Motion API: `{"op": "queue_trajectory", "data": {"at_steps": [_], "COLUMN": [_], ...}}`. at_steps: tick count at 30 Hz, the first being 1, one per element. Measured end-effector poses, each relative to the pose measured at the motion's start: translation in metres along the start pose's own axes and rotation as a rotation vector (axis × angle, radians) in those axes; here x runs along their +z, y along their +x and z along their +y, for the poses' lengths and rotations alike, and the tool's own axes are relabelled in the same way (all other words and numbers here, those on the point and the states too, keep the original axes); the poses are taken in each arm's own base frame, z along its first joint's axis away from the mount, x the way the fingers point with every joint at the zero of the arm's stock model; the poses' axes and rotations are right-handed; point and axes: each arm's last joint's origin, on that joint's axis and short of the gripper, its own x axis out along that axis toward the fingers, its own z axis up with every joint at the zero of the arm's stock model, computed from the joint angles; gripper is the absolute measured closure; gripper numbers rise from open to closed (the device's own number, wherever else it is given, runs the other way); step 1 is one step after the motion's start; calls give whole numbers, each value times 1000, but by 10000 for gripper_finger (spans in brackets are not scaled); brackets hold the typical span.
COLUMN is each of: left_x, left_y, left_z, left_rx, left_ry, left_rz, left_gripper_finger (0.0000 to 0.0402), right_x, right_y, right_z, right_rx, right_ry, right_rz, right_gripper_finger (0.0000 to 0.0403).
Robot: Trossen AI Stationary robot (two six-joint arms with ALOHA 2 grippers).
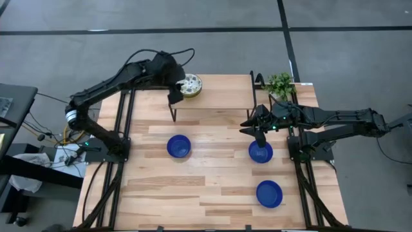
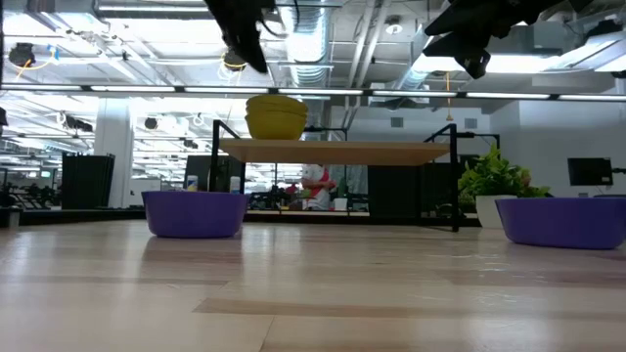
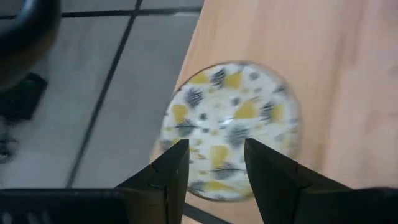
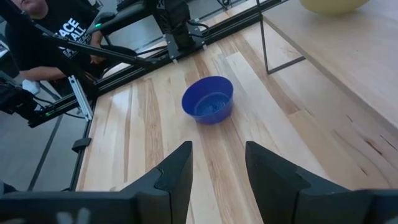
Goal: Pick & Place Mini bowls
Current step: Put the top left blue bowl on the shelf
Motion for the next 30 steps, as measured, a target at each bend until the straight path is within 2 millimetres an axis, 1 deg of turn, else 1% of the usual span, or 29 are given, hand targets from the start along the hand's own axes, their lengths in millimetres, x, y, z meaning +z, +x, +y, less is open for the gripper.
{"op": "queue_trajectory", "data": {"at_steps": [2,6,10,13,18,24,27,30], "left_x": [-1,-8,-16,-18,-13,-7,-10,-19], "left_y": [-18,-54,-76,-88,-100,-107,-104,-97], "left_z": [-5,-19,-38,-53,-78,-108,-125,-143], "left_rx": [-42,-180,-283,-357,-473,-577,-602,-611], "left_ry": [-71,-189,-262,-313,-358,-382,-386,-382], "left_rz": [-37,-73,-20,4,15,61,110,179], "left_gripper_finger": [248,248,248,248,248,248,248,248], "right_x": [0,-1,-2,-2,-2,-2,-2,-2], "right_y": [0,0,0,0,0,0,0,0], "right_z": [0,0,-1,-1,-1,-1,-1,-1], "right_rx": [0,-2,-6,-7,-7,-5,-3,-3], "right_ry": [0,0,-1,-19,-25,-25,-24,-24], "right_rz": [0,7,18,21,21,22,22,22], "right_gripper_finger": [266,264,264,266,266,265,264,265]}}
